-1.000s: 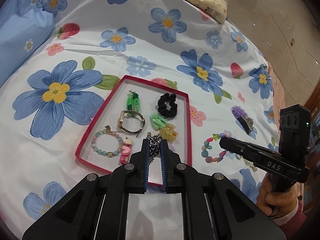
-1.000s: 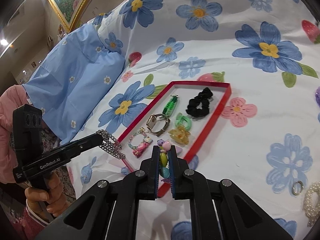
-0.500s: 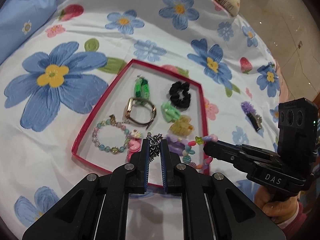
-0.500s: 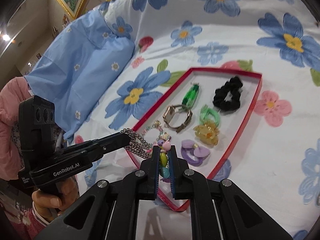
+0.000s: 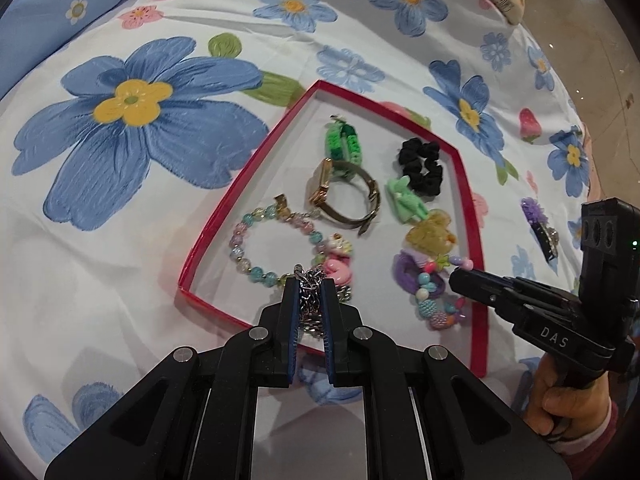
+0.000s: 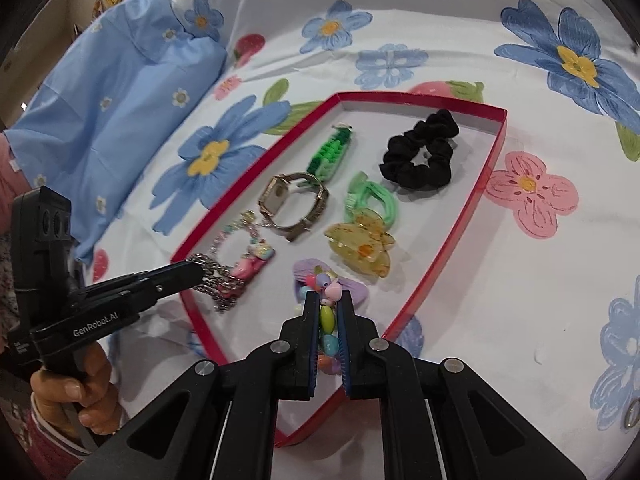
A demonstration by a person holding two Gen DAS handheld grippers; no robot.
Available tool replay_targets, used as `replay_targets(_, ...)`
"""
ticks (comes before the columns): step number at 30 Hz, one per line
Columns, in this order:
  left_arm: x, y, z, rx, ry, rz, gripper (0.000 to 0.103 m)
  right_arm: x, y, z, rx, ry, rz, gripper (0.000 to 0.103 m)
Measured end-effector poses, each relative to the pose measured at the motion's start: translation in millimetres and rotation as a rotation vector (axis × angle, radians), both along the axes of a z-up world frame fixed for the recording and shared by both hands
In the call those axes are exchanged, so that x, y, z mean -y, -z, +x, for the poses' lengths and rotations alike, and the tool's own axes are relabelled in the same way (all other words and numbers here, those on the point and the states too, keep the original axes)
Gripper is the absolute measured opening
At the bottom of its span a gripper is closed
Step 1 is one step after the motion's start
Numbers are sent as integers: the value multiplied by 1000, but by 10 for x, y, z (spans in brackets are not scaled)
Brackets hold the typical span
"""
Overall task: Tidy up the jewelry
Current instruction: 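Carry the chain and bead bracelet into the box and open both tools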
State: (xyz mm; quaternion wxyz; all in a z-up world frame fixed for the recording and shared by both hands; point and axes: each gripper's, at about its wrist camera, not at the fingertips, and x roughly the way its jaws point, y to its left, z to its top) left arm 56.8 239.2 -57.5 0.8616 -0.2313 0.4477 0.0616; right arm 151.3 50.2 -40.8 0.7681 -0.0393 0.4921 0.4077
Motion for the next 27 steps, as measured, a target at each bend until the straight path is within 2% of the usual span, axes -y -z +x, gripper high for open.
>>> replay_targets(12, -9, 48, 29, -19, -1, 10, 9, -126, 39, 0, 41, -24, -74, 9)
replay_targets(22, 9, 35, 46, -22, -1, 22, 9, -154, 39, 4, 38, -29, -89, 11)
replay_targets(25, 18, 31, 41, -23, -3, 26, 10, -141, 22, -3, 34, -25, -81, 15)
replay_targets(27, 18, 28, 41, -23, -5, 27, 11, -125, -5, -10, 36, -21, -71, 22)
